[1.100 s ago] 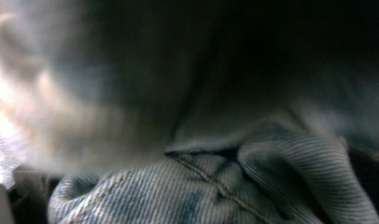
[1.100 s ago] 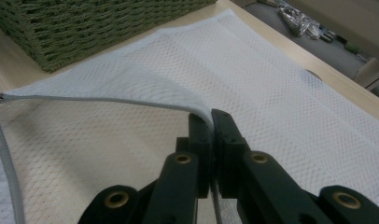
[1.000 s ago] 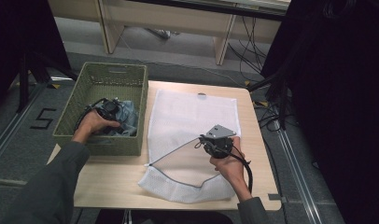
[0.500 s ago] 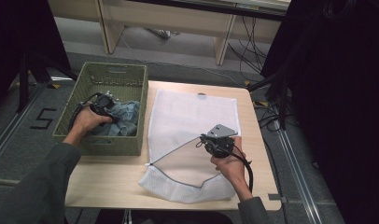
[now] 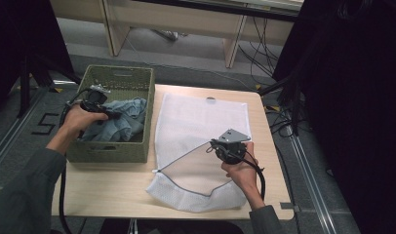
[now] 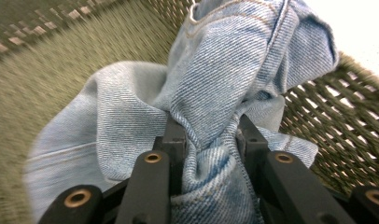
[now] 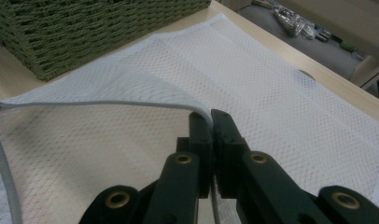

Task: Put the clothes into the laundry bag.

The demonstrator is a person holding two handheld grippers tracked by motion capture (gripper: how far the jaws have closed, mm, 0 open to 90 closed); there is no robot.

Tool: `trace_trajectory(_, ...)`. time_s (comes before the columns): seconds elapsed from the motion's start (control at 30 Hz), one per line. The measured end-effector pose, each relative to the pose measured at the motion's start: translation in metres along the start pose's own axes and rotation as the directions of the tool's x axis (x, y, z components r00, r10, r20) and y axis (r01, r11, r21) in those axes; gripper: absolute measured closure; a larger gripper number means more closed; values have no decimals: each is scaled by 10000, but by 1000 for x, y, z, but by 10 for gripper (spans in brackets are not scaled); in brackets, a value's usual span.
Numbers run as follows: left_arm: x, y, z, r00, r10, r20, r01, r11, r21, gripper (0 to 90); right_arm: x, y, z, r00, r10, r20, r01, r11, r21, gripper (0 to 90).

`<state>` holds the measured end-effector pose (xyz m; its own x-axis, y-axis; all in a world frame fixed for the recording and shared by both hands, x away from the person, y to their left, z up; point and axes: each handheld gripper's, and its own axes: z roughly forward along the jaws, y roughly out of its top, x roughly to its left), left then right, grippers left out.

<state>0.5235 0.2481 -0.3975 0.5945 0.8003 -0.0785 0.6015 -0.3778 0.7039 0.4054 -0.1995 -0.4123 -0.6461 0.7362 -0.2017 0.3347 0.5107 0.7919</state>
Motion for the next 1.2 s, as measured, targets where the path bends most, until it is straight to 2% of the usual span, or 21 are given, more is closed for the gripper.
trace_trajectory(0.03, 0, 1, -5, 9999, -105, -50, 103, 9995, -283, 707, 1, 0, 1, 10000, 54, 39, -54, 10000, -84, 885)
trace_trajectory(0.1, 0, 3, -16, 9994, -313, 147, 320, 9982, -510, 708, 0, 0, 0, 10000, 17, 32, -17, 10000, -63, 886)
trace_trajectory(0.13, 0, 4, -22, 9992, -380, 103, 386, 9972, -647, 708, 0, 0, 0, 10000, 58, 30, -58, 10000, -72, 886)
trace_trajectory(0.2, 1, 6, -32, 9995, -310, 67, 314, 9968, -732, 709, 0, 0, 0, 10000, 66, 27, -66, 9999, -75, 886)
trace_trajectory(0.3, 3, 8, -46, 9975, -606, 371, 647, 9903, -1230, 710, 0, 0, -1, 10000, 52, -70, -51, 10000, 54, 890)
trace_trajectory(0.43, 1, 11, -64, 9967, -669, 462, 741, 9814, -1769, 711, -1, 0, 0, 10000, 91, -5, -91, 9999, -70, 894)
trace_trajectory(0.47, -1, 12, -68, 9941, -824, 703, 947, 9763, -1944, 711, -1, 0, 0, 10000, 91, -5, -91, 9999, -70, 894)
trace_trajectory(0.5, -3, 14, -72, 9940, -832, 716, 965, 9731, -2093, 711, -1, 0, -1, 9999, 142, 35, -141, 9999, -81, 894)
trace_trajectory(0.57, -8, 17, -81, 9912, -747, 1094, 978, 9697, -2239, 711, -1, 0, -1, 9999, 99, 101, -98, 9999, -93, 894)
trace_trajectory(0.6, -11, 18, -86, 9916, -744, 1059, 979, 9664, -2375, 711, -2, 1, -2, 9999, 119, 10, -119, 9999, 4, 894)
trace_trajectory(0.63, -13, 20, -90, 9892, -733, 1268, 1022, 9657, -2389, 711, -2, 1, -2, 9999, 115, 25, -115, 9999, -20, 894)
trace_trajectory(0.7, -19, 23, -99, 9882, -687, 1372, 1020, 9620, -2534, 711, -2, 1, -2, 10000, 82, -53, -82, 10000, -31, 894)
trace_trajectory(0.73, -22, 25, -103, 9859, -624, 1554, 1004, 9630, -2502, 711, -3, 1, -2, 10000, -18, -47, 18, 10000, -48, 894)
trace_trajectory(0.87, -33, 31, -116, 9871, -447, 1537, 851, 9600, -2668, 711, -2, 1, -2, 10000, 92, -38, -92, 9999, -52, 894)
trace_trajectory(0.9, -35, 33, -119, 9850, -352, 1687, 795, 9614, -2633, 711, -2, 1, -2, 9999, 140, -48, -140, 9999, -38, 894)
trace_trajectory(0.97, -41, 35, -126, 9850, -359, 1691, 825, 9571, -2776, 712, -2, 1, -3, 9997, 219, -49, -219, 9998, -24, 894)
trace_trajectory(1.0, -43, 36, -129, 9812, -259, 1914, 792, 9578, -2764, 713, -3, 1, -3, 9999, 38, 112, -37, 10000, -80, 894)
trace_trajectory(1.03, -47, 36, -133, 9824, -253, 1850, 787, 9546, -2872, 714, -3, 1, -3, 9998, 131, 142, -130, 9999, -99, 894)
trace_trajectory(1.07, -50, 37, -137, 9803, -187, 1964, 747, 9566, -2818, 714, -1, 1, -3, 9993, 351, 133, -349, 9993, -134, 894)
trace_trajectory(1.13, -58, 39, -144, 9803, 46, 1976, 528, 9573, -2841, 714, -2, 1, -3, 9996, 261, 96, -260, 9996, -87, 895)
trace_trajectory(1.2, -68, 40, -151, 9773, 381, 2084, 223, 9597, -2800, 714, -2, 1, -3, 9996, 262, 117, -260, 9996, -120, 894)
